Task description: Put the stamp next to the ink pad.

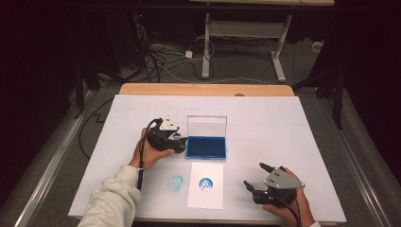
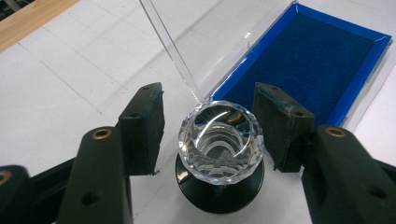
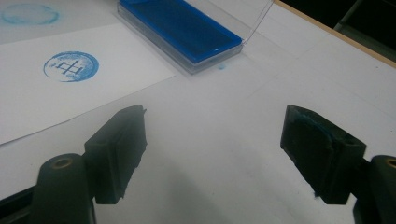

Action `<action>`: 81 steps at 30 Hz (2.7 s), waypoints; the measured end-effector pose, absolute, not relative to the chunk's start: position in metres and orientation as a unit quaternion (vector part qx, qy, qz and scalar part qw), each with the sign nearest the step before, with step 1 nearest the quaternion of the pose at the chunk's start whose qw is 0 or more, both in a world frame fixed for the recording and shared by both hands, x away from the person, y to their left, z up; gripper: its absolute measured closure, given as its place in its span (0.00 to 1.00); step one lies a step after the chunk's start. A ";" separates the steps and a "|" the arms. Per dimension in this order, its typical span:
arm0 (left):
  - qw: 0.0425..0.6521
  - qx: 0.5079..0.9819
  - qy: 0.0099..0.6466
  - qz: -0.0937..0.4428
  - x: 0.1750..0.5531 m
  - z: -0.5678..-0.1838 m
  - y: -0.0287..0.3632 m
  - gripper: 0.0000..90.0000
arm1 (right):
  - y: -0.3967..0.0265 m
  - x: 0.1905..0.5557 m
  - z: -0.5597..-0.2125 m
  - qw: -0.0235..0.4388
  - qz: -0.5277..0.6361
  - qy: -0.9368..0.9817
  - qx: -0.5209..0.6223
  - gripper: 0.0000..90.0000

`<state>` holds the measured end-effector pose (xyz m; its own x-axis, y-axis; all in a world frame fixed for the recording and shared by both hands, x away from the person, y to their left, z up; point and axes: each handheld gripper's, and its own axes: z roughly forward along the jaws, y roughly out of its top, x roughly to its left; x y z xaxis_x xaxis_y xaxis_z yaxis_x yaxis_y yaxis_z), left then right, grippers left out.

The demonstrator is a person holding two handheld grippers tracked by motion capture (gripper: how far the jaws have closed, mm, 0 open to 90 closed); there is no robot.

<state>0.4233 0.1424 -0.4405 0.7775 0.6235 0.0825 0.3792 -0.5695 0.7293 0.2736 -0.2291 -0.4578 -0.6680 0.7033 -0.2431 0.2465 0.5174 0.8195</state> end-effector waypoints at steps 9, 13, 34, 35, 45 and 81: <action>0.364 0.866 0.291 0.182 0.422 -0.436 0.143 0.37 | -0.229 0.273 -0.457 0.288 0.398 0.823 0.286 0.25; 0.357 0.857 0.306 0.210 0.419 -0.432 0.142 0.28 | -0.229 0.273 -0.457 0.289 0.399 0.822 0.286 0.25; 0.402 0.837 0.284 0.241 0.405 -0.417 0.141 0.18 | -0.230 0.273 -0.454 0.306 0.397 0.814 0.292 0.25; 0.402 0.836 0.281 0.244 0.404 -0.416 0.141 0.18 | -0.231 0.273 -0.454 0.307 0.397 0.814 0.293 0.26; 0.416 0.831 0.260 0.262 0.394 -0.406 0.139 0.19 | -0.231 0.273 -0.453 0.316 0.391 0.812 0.297 0.26; 0.451 0.825 0.187 0.283 0.352 -0.387 0.137 0.17 | -0.237 0.269 -0.445 0.329 0.412 0.796 0.299 0.26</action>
